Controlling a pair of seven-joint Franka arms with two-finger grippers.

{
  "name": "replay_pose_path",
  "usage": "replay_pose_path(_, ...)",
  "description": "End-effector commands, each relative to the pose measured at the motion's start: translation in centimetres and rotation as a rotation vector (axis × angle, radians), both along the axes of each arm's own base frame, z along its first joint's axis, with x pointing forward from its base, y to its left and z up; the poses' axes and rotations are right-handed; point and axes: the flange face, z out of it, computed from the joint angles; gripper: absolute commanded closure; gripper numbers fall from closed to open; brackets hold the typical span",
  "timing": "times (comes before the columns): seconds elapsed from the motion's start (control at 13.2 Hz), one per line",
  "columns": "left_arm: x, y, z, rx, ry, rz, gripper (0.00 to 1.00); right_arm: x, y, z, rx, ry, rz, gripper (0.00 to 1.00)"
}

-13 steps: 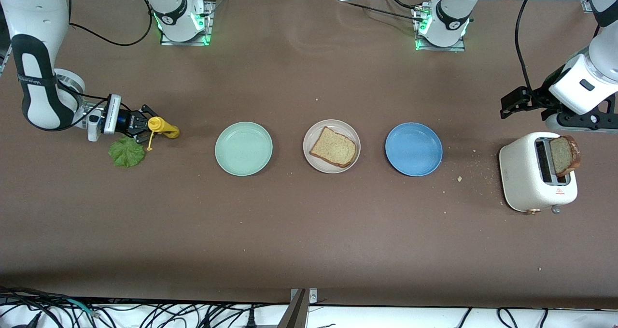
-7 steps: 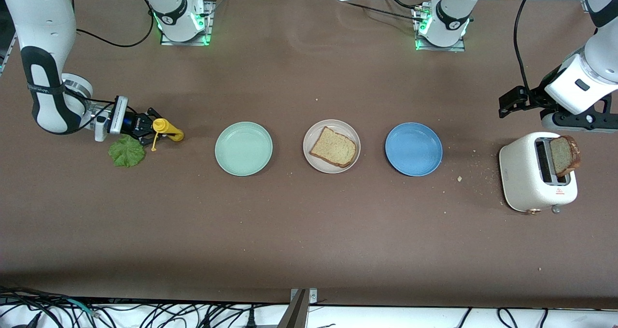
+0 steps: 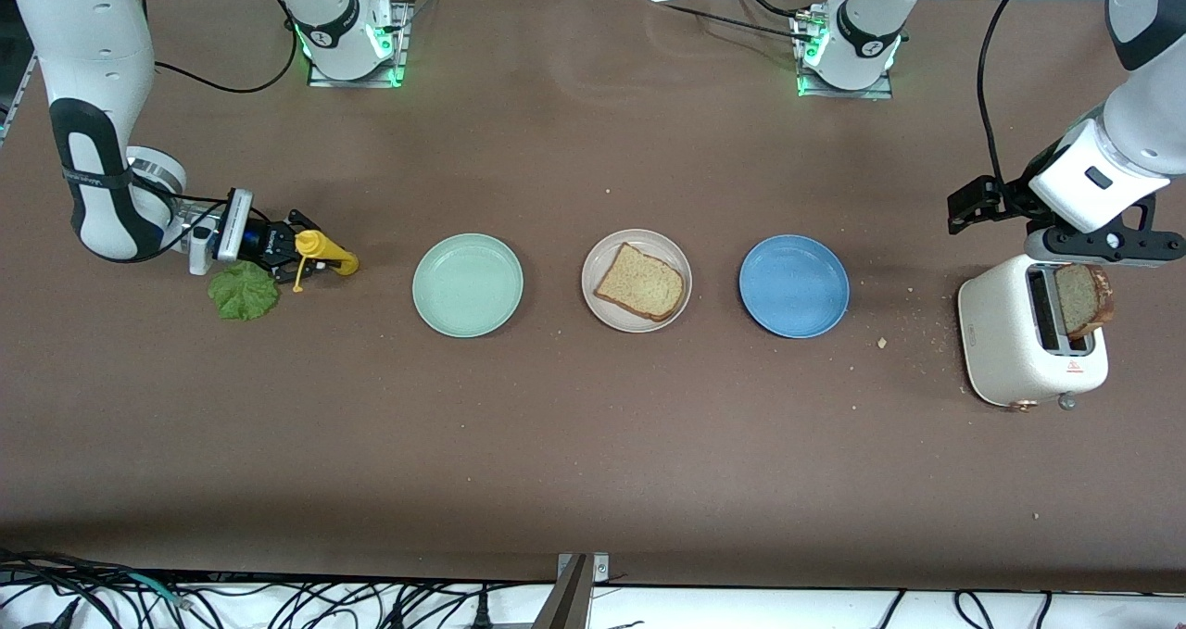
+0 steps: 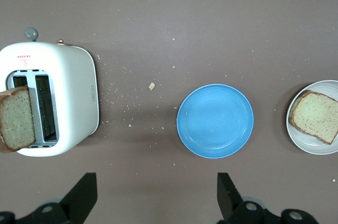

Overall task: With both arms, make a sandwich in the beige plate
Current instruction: 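Move the right gripper off the bottle to the green lettuce leaf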

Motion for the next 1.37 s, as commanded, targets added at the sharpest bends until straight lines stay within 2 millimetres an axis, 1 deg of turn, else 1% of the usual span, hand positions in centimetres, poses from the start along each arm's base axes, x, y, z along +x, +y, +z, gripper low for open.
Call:
replay_pose_path(0.0,0.2,-0.1,0.3,0.032,-0.013,0.003,0.00,0.5,-0.3,0.4,0.014,-0.036,-0.003,0.08)
replay_pose_path(0.15,0.1,0.0,0.6,0.032,-0.018,0.003,0.00,0.5,-1.2,0.8,0.004,-0.005,-0.018,0.08)
replay_pose_path(0.3,0.0,0.0,0.6,0.032,-0.016,0.003,0.00,0.5,-3.2,1.6,-0.041,0.054,-0.012,0.06)
replay_pose_path(0.46,0.0,0.0,0.7,0.032,-0.018,0.004,0.00,0.3,-5.8,2.9,-0.100,0.121,-0.017,0.05)
replay_pose_path(0.53,0.0,0.0,0.8,0.032,-0.019,0.004,0.00,0.6,-7.5,3.9,-0.142,0.146,-0.020,0.02)
replay_pose_path(0.61,0.0,0.0,0.8,0.032,-0.019,0.004,0.00,1.1,-9.0,5.1,-0.183,0.182,-0.028,0.02)
replay_pose_path(0.76,0.0,0.2,0.8,0.032,-0.018,0.007,0.00,3.1,-11.3,8.5,-0.277,0.258,-0.044,0.02)
replay_pose_path(0.84,0.0,0.3,0.8,0.032,-0.018,0.009,0.00,4.5,-11.7,10.6,-0.307,0.285,-0.049,0.02)
replay_pose_path(0.91,0.0,0.4,0.8,0.032,-0.018,0.010,0.00,5.7,-11.9,12.3,-0.333,0.308,-0.041,0.02)
replay_pose_path(1.06,0.0,0.4,0.8,0.032,-0.018,0.010,0.00,8.4,-11.7,16.0,-0.382,0.345,-0.030,0.02)
replay_pose_path(1.29,0.0,0.3,0.7,0.032,-0.016,0.010,0.00,10.5,-10.7,19.2,-0.413,0.411,-0.056,0.02)
